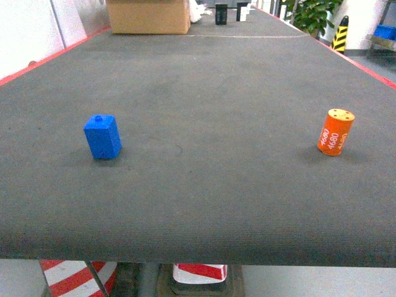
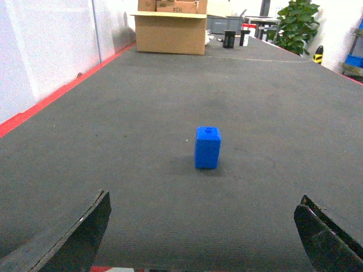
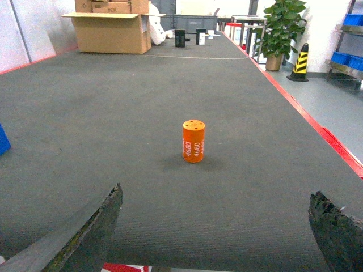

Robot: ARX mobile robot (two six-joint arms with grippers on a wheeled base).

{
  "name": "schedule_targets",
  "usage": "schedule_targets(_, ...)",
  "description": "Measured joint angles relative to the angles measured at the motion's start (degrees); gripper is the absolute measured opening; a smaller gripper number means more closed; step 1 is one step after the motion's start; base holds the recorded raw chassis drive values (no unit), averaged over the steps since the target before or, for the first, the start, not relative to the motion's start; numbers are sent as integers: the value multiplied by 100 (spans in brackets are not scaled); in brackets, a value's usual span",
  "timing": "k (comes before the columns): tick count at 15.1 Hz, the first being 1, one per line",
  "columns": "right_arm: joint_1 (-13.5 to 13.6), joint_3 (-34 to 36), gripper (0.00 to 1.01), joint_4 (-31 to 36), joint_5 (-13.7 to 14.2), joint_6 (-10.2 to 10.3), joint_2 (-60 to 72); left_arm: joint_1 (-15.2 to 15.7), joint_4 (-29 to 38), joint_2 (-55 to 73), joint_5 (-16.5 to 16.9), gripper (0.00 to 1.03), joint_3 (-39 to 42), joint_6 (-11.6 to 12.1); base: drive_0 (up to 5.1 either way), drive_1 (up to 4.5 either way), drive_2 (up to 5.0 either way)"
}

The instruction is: Sort blue parts and orange caps into right shelf containers

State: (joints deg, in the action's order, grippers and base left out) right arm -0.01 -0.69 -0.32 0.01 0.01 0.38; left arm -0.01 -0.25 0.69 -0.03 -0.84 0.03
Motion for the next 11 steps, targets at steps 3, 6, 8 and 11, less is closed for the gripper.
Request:
schedule_targets(3, 0, 0, 98, -2, 0, 0, 0, 0, 2, 0, 0, 98, 0, 0, 1, 286, -284)
schedule_targets(6, 0, 0, 98, -4, 0, 0, 0, 0, 0, 0, 0, 98, 0, 0, 1, 429, -426)
schedule_targets(8, 0, 0, 98, 2, 0, 0, 0, 0, 4, 0, 0, 98, 0, 0, 1, 429, -426)
schedule_targets(11, 0, 0, 98, -4, 0, 0, 0, 0, 0, 0, 2, 98, 0, 0, 1, 429, -426)
